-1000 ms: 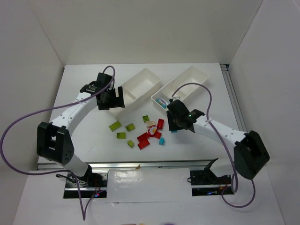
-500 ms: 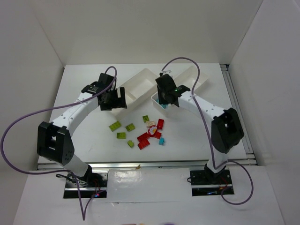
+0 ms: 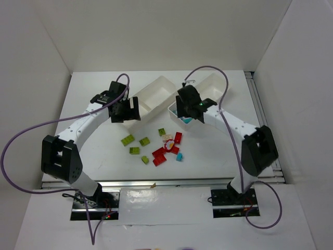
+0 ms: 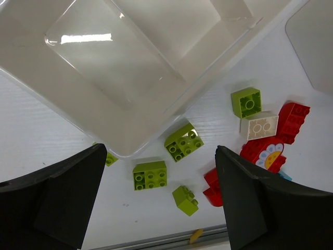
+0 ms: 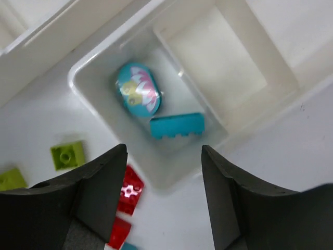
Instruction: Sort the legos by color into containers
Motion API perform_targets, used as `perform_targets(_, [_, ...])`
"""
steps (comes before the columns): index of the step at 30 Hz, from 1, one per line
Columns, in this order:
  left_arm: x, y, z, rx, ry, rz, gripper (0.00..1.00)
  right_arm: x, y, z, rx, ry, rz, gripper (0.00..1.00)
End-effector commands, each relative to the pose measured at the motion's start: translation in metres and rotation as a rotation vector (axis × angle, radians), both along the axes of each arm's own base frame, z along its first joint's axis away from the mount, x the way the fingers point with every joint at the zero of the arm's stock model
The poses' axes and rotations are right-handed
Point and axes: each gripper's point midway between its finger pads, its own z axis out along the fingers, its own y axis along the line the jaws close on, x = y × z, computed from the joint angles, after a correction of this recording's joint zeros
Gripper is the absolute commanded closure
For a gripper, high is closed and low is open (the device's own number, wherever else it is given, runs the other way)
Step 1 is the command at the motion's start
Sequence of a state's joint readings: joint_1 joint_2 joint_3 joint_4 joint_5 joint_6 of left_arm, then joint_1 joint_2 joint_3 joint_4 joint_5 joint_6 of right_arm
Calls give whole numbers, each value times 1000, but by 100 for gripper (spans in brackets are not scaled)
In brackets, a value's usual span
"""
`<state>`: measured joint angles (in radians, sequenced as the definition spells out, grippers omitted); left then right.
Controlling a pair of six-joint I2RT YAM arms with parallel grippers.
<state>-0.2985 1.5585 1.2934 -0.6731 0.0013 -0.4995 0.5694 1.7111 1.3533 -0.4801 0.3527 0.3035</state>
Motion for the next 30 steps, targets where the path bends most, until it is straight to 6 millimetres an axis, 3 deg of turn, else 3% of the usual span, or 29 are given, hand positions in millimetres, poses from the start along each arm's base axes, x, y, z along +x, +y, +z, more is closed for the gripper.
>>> perform_targets(1, [6, 0, 3, 14, -17, -10, 4, -59, 7, 17, 69, 0, 61, 34])
perform_targets(2, [6, 0, 3, 14, -17, -10, 4, -78, 19, 11, 70, 20, 118, 29])
perform_targets(5, [8, -1, 3, 14, -17, -10, 4, -132, 28, -17, 94, 120, 200, 19])
perform_targets(9, [8, -2, 3, 9, -15, -2, 4, -178, 41, -42, 94, 200, 290, 13])
perform_targets(11, [6, -6, 3, 2, -13, -16, 4, -189, 43, -56, 64, 242, 300, 12])
perform_targets(17, [0, -5, -3, 2, 7, -7, 4, -199, 43, -98, 18, 326, 325, 14])
perform_targets(21, [-1, 0, -4, 19, 1, 4, 4, -202, 42, -115, -10, 359, 333, 18])
perform_targets(28, [-1, 0, -4, 19, 1, 4, 4, -196, 41, -122, -28, 340, 318, 36])
perform_targets(30, [1, -1, -4, 24, 1, -3, 4, -193, 38, -121, -40, 328, 307, 37])
